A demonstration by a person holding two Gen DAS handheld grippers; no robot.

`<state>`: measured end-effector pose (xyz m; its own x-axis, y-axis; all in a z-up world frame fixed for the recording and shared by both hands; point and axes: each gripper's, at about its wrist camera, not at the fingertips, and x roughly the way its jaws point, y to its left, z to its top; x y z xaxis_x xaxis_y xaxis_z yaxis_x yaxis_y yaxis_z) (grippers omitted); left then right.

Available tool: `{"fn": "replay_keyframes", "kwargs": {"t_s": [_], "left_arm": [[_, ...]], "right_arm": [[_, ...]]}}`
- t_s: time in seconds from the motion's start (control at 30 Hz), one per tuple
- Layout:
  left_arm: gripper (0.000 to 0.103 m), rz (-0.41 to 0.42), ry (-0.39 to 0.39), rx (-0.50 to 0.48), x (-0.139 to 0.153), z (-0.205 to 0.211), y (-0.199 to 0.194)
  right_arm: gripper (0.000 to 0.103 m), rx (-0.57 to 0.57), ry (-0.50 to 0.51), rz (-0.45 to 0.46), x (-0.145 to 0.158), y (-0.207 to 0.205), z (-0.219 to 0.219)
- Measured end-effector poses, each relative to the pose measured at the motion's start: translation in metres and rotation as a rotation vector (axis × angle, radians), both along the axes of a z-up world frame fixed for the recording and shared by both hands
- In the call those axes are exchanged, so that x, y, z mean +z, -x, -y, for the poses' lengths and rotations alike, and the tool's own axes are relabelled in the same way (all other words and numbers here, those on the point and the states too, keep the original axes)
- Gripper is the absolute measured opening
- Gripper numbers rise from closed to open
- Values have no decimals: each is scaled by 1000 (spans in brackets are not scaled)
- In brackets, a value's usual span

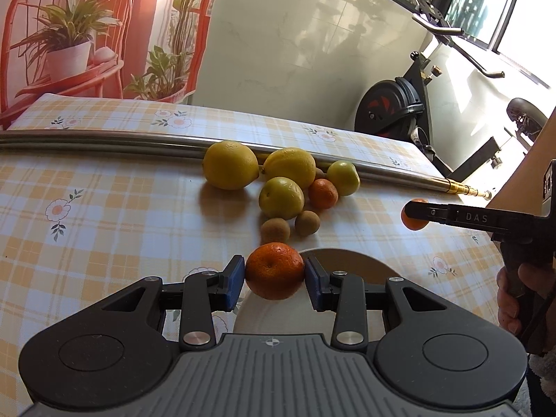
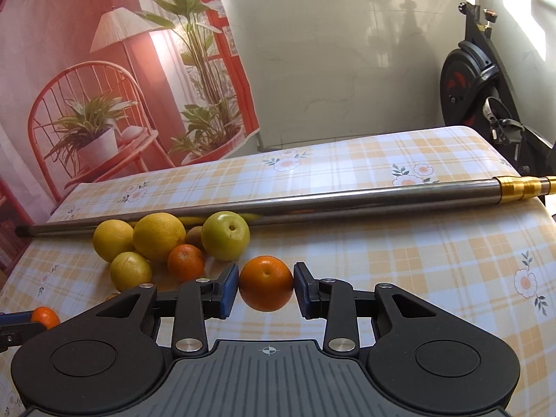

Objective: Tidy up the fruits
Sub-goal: 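Grasp an orange with the right gripper while the left gripper lifts its orange, then lower both oranges onto the beige plate and open both grippers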

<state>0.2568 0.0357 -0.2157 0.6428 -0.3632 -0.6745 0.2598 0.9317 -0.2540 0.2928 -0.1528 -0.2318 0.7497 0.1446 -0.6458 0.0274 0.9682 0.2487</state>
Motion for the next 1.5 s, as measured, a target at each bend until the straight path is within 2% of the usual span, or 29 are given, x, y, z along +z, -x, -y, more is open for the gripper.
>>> {"fn": "replay_keyframes", "kwargs": {"t_s": [0.23,0.43,0.97,1.5], "left_arm": [[40,-16,-13,-11,-7,2,9],[40,-13,-48,-29,-10,6,13],[39,-18,-68,-47,-15,9,15],[41,-10,-84,-29,-15,8,17]], "right_arm": [[32,138,65,-4,9,34,-37],[32,212,70,-22,12,47,-65],[32,259,88,-90,-2,55,-80],[32,265,111,-103,-6,60,-82]]}}
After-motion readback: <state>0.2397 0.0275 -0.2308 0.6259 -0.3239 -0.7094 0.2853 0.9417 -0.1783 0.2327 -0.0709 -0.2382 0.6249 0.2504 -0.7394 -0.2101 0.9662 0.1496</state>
